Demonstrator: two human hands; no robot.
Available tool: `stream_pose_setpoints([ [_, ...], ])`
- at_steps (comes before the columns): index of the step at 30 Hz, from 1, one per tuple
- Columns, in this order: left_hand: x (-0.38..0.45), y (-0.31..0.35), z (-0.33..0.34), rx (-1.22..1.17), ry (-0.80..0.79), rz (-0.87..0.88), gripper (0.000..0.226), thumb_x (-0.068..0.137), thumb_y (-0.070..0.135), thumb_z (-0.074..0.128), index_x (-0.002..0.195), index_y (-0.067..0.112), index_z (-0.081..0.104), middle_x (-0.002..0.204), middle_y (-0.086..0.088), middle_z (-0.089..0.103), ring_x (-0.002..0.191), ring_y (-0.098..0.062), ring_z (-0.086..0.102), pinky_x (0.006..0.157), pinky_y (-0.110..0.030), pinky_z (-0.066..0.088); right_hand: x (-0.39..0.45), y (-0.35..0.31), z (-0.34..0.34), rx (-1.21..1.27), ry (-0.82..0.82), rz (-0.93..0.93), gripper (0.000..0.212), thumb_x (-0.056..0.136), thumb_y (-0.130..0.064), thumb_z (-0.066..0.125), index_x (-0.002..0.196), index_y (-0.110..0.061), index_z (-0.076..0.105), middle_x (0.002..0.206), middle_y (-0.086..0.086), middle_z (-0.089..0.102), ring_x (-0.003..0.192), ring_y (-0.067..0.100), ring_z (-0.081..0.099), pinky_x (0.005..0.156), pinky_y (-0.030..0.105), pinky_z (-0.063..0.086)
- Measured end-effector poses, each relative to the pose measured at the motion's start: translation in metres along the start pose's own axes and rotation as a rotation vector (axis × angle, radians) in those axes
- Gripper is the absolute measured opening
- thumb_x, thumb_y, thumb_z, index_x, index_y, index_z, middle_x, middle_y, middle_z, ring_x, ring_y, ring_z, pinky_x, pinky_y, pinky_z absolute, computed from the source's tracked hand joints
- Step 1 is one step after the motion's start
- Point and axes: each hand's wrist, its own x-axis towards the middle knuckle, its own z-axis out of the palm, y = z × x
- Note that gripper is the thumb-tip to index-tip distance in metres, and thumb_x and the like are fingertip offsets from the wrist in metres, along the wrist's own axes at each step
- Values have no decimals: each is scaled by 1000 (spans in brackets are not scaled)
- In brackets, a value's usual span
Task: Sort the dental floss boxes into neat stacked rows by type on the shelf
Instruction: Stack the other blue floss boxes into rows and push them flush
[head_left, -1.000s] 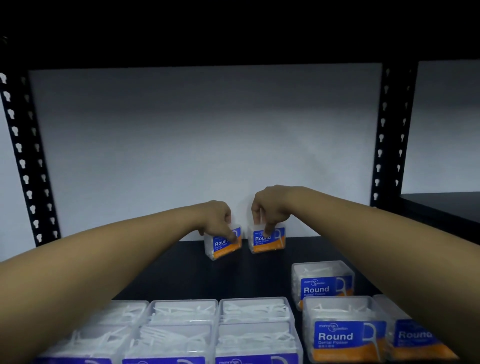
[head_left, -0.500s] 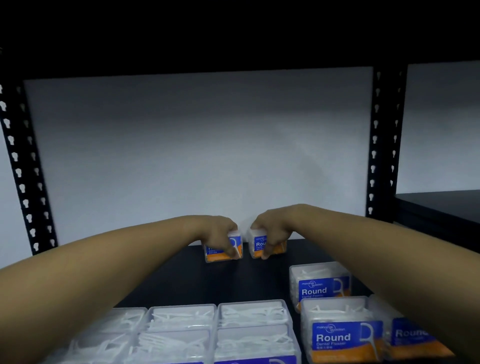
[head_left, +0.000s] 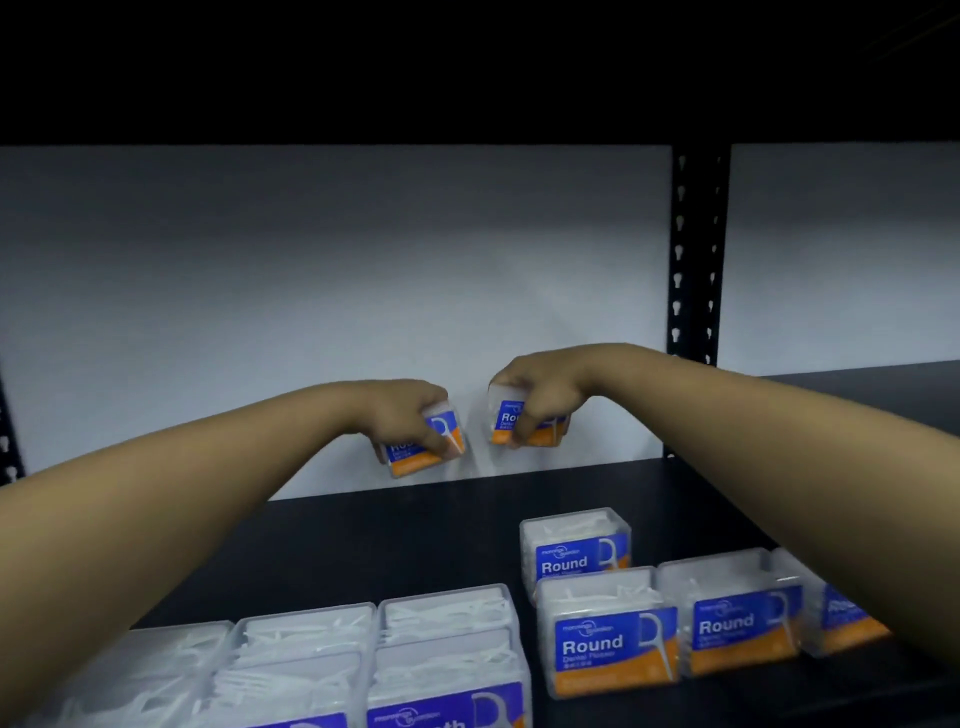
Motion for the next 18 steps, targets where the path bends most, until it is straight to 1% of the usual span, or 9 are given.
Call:
stream_pose_setpoints([
  [2,-7,16,-13,-2,47,43,34,82,49,78,101,29,57,107,1,66,93,-18,68,81,-37,62,-15,9,-11,6,16,21,29,81,-29,85,101,-27,64,108,1,69,100,27,70,80,45,64],
  [4,-12,32,-25,-12,101,91,33,80,49,80,96,28,60,102,3,70,90,-16,70,78,-34,62,-29,16,-19,1,30,36,33,81,-30,85,106,-24,64,110,3,69,101,28,70,83,48,64],
  [7,-16,55,-33,-48,133,133,35,75,49,84,94,26,65,96,2,74,87,-19,73,80,-40,63,-48,28,-27,-15,34,53,38,81,-29,85,111,-22,64,109,3,69,100,28,70,83,49,63],
  [9,-15,72,-33,-37,135,159,35,74,49,85,93,25,67,94,3,75,86,-18,74,79,-40,64,-60,35,-32,-35,26,58,39,81,-27,85,114,-22,64,109,3,68,100,28,70,83,49,64],
  [11,-14,89,-30,-19,130,185,34,74,48,85,92,26,67,95,5,75,85,-16,74,77,-36,64,-70,42,-36,-41,13,53,41,80,-25,85,116,-27,64,110,2,68,100,28,70,81,50,64],
  [14,-11,110,-25,-16,115,207,35,73,45,87,96,26,69,97,6,76,86,-16,74,78,-36,64,-86,51,-40,-17,6,40,46,78,-21,86,116,-36,64,114,2,67,101,29,70,79,52,64],
  [16,-8,122,-21,-18,109,214,35,73,43,87,97,26,70,97,7,76,85,-15,74,78,-35,64,-96,55,-41,-32,0,37,47,78,-22,86,117,-36,63,114,0,68,101,27,70,80,50,64],
  [18,-5,134,-18,-29,101,215,35,73,42,87,99,26,70,98,7,76,86,-14,74,79,-35,64,-105,58,-40,-74,-21,53,49,79,-25,86,119,-35,62,112,-3,68,99,23,70,81,43,64],
])
